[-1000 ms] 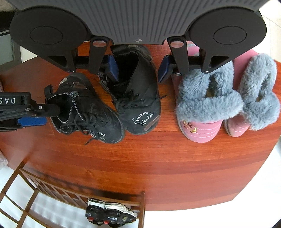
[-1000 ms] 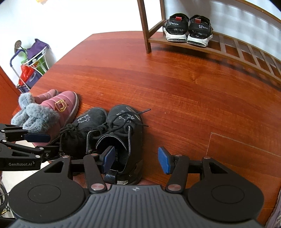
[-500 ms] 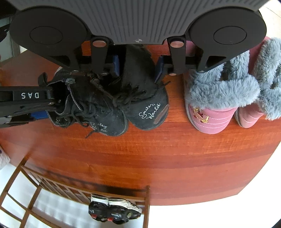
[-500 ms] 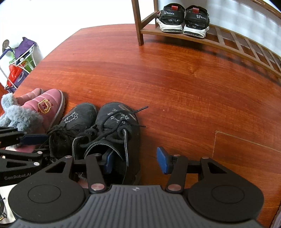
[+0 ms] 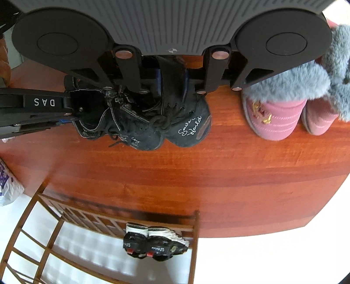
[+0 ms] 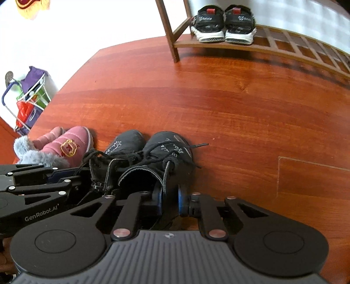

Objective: Organize scattered shoes
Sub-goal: 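Lift the black boots with both grippers and carry them onto the rack's bottom shelf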

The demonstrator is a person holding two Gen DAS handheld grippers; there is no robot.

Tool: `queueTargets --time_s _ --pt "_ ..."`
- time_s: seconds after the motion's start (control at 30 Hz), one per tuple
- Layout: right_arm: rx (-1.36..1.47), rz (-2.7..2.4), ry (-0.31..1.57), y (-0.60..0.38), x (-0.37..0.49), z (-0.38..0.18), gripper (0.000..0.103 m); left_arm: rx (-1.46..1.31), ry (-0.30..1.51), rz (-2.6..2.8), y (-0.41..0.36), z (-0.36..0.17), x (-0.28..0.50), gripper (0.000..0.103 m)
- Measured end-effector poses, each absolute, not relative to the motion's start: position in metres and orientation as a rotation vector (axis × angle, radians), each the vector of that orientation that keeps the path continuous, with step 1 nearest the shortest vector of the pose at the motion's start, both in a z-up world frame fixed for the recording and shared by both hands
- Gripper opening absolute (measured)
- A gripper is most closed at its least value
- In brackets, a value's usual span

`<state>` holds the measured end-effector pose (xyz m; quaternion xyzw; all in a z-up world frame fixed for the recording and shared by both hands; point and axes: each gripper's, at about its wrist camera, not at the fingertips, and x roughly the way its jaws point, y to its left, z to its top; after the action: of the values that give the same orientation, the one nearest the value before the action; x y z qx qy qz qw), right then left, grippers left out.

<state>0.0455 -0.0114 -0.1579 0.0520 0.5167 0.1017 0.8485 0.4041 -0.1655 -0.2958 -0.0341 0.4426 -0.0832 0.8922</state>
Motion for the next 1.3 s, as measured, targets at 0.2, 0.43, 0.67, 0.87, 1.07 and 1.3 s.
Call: queueTargets --time_s 0.2,0.43,0.67,0.87,1.07,1.3 --pt "0.139 0.177 1.047 -0.03 0.046 -0.141 0.015 -0.011 0.865 -0.225 -0.191 -0.271 0.41 0.02" --pt "0.166 0.141 1.005 -0.071 0.054 -0.116 0.014 0.005 0.826 -0.274 -0.23 -0.256 0.447 0.02" --pt "0.171 0.116 0.932 -0.116 0.07 -0.078 0.014 0.038 0.734 -0.335 -0.281 -0.222 0.489 0.02" --pt "0.126 0.101 0.853 -0.152 0.097 -0.036 0.015 0.055 0.664 -0.352 -0.303 -0.184 0.504 0.02" --pt "0.13 0.094 0.778 -0.182 0.128 0.0 0.015 0.082 0.582 -0.361 -0.318 -0.138 0.517 0.02" --pt "0.11 0.092 0.696 -0.204 0.156 0.039 0.015 0.101 0.509 -0.363 -0.327 -0.09 0.52 0.021"
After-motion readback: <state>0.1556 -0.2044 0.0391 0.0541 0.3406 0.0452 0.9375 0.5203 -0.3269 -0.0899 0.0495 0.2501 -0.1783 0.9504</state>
